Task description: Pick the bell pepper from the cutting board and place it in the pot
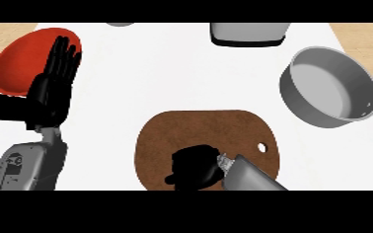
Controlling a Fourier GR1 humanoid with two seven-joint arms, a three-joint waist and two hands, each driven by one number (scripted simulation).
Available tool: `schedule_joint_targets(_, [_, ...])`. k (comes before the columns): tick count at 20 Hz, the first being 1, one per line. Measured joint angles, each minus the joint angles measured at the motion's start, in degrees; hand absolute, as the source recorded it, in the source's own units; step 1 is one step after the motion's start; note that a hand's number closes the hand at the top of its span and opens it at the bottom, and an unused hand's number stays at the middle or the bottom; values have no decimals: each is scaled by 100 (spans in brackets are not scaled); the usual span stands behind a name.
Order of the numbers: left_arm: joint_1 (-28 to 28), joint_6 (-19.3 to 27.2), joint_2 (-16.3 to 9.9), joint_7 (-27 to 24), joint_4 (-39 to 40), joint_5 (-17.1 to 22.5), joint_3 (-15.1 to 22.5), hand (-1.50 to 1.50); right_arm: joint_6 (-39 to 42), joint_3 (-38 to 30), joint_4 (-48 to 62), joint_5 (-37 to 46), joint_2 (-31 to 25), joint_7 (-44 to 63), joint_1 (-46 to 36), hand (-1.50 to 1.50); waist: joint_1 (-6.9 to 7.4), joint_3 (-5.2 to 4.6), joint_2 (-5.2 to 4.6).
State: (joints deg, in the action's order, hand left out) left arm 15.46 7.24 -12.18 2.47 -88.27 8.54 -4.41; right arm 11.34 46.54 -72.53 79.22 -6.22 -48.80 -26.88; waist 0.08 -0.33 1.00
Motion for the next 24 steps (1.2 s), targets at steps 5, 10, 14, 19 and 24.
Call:
schedule_joint_targets(5, [-75, -9, 62, -44, -20, -59, 20, 0, -200, -267, -372, 73, -29, -17, 231, 150, -18, -3, -31])
schedule_joint_targets(10, [-132, -39, -8, -52, -27, 0, -109, 0, -95, -1265, -521, -94, 302, 1332, 526, 150, -166, 16, -57])
schedule_joint_targets(14, [-167, 12, -57, -47, -46, 6, -209, 0, -254, -2294, -508, -328, 491, 3010, 830, 150, -368, 36, -61])
schedule_joint_targets(19, [-173, -25, -114, 11, -57, 32, -240, 0, -926, -3108, -816, -418, 581, 5218, 792, 150, -315, 40, -31])
schedule_joint_targets(24, [-99, -73, -94, 54, -29, 32, -166, 0, -1610, -3304, -1281, -64, 609, 7469, 422, 150, -162, 29, -26])
